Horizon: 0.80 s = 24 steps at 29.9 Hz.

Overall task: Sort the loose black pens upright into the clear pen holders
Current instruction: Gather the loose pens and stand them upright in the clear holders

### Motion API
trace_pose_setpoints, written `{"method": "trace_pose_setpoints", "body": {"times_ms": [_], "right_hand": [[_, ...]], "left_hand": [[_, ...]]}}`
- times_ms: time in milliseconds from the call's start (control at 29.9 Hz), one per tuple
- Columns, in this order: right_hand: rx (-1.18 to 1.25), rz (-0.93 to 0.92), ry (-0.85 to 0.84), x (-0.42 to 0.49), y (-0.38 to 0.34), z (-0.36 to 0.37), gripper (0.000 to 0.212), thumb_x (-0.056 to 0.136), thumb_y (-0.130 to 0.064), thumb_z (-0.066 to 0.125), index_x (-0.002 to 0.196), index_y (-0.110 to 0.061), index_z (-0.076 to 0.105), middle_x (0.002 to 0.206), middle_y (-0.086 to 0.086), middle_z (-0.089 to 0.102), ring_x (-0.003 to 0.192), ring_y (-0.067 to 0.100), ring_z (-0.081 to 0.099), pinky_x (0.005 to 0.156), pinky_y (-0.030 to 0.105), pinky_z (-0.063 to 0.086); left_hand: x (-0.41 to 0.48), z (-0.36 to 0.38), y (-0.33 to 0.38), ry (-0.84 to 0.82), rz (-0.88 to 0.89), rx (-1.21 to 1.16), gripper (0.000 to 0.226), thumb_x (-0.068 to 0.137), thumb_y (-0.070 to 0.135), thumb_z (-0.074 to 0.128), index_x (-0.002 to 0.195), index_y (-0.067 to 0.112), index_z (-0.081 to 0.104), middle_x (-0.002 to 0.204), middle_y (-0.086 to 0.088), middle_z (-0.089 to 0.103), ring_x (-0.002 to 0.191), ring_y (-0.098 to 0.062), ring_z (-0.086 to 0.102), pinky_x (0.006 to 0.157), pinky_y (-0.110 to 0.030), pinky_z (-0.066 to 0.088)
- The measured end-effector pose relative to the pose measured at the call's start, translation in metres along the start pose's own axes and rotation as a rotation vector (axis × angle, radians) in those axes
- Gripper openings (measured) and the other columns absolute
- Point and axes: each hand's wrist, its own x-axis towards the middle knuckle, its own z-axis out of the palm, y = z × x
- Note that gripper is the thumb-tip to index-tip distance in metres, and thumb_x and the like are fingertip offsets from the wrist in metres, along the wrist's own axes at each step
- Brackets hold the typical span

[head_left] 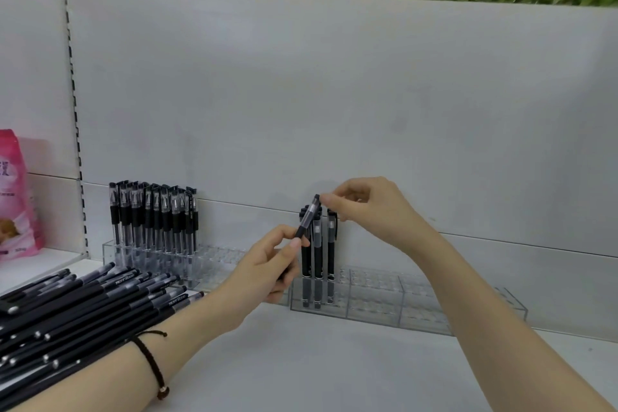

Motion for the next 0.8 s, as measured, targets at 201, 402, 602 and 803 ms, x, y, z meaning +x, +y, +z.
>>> {"method": "trace_pose_setpoints", "body": {"times_ms": [201, 402, 602, 803], "right_hand": [[0.249, 0.014, -0.162, -0.003, -0.006, 0.005, 0.011, 0.093, -0.016, 0.063, 0.085, -0.01, 0.068, 0.071, -0.004, 0.067, 0.045, 0.011, 0.043, 0.044, 0.012, 0.033], [0.196, 0.018, 0.077, -0.001, -0.003, -0.021, 0.014, 0.094, -0.015, 0.056, 0.081, -0.012, 0.061, 0.072, -0.003, 0.069, 0.047, 0.011, 0.045, 0.047, 0.015, 0.038], [-0.036, -0.001, 0.071, -0.003, 0.004, -0.023, 0.014, 0.091, -0.018, 0.059, 0.078, -0.02, 0.064, 0.07, -0.006, 0.071, 0.045, -0.002, 0.047, 0.055, 0.021, 0.043], [-0.009, -0.004, 0.087, 0.001, 0.011, -0.016, 0.011, 0.091, -0.023, 0.061, 0.083, -0.018, 0.067, 0.079, -0.001, 0.073, 0.055, 0.0, 0.053, 0.059, 0.024, 0.042]], "left_hand": [[-0.002, 0.003, 0.0, -0.048, 0.029, 0.02, 0.02, 0.101, 0.025, 0.042, 0.097, 0.01, 0.054, 0.061, -0.003, 0.051, 0.048, -0.014, 0.039, 0.044, -0.023, 0.032], [-0.004, -0.023, -0.004, 0.059, 0.258, 1.073, 0.027, 0.099, 0.05, 0.036, 0.086, 0.032, 0.051, 0.068, 0.009, 0.058, 0.06, -0.006, 0.048, 0.059, -0.021, 0.037], [-0.003, -0.031, -0.006, 0.16, 0.527, 1.415, 0.041, 0.092, 0.053, 0.026, 0.074, 0.026, 0.051, 0.064, 0.012, 0.056, 0.056, -0.009, 0.052, 0.043, -0.021, 0.03], [-0.003, -0.025, -0.013, 0.244, 0.671, 1.544, 0.034, 0.089, 0.043, 0.041, 0.065, 0.024, 0.055, 0.056, 0.011, 0.05, 0.052, -0.012, 0.051, 0.036, -0.023, 0.03]]}}
